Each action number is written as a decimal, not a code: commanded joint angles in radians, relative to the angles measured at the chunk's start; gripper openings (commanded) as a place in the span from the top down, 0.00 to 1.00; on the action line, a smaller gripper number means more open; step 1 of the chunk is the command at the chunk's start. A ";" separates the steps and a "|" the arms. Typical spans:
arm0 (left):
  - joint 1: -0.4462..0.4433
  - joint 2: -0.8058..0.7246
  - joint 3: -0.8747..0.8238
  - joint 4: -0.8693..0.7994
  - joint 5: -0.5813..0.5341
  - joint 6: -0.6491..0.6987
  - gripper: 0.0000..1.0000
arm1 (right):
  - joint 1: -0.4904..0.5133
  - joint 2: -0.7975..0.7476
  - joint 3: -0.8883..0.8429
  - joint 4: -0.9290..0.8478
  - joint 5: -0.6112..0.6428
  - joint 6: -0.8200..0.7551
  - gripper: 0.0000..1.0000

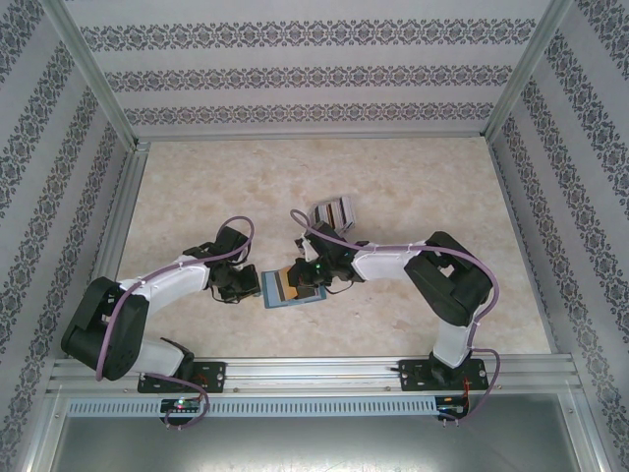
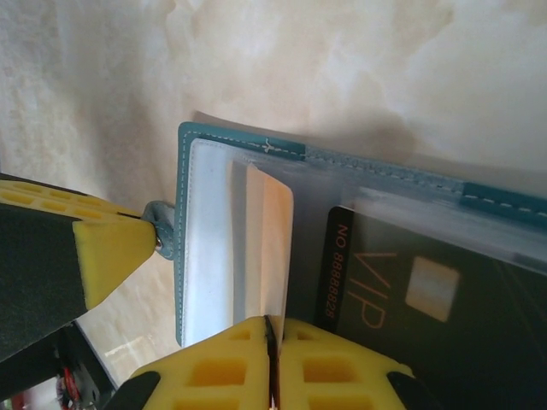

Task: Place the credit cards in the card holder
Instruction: Insert the credit card into the card slot.

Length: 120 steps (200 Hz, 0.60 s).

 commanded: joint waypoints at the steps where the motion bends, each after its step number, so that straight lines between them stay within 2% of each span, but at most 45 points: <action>1: -0.019 0.003 -0.020 0.013 0.007 -0.017 0.90 | 0.026 0.031 0.014 -0.103 0.070 -0.041 0.87; 52: -0.020 0.002 -0.026 0.014 0.003 -0.020 0.91 | 0.032 -0.043 0.025 -0.196 0.128 -0.084 0.78; 93: -0.019 0.003 -0.028 0.012 -0.003 -0.019 0.92 | 0.033 -0.097 0.043 -0.271 0.160 -0.119 0.66; 120: -0.020 -0.005 -0.039 0.011 -0.007 -0.020 0.93 | 0.031 -0.116 0.051 -0.301 0.170 -0.132 0.63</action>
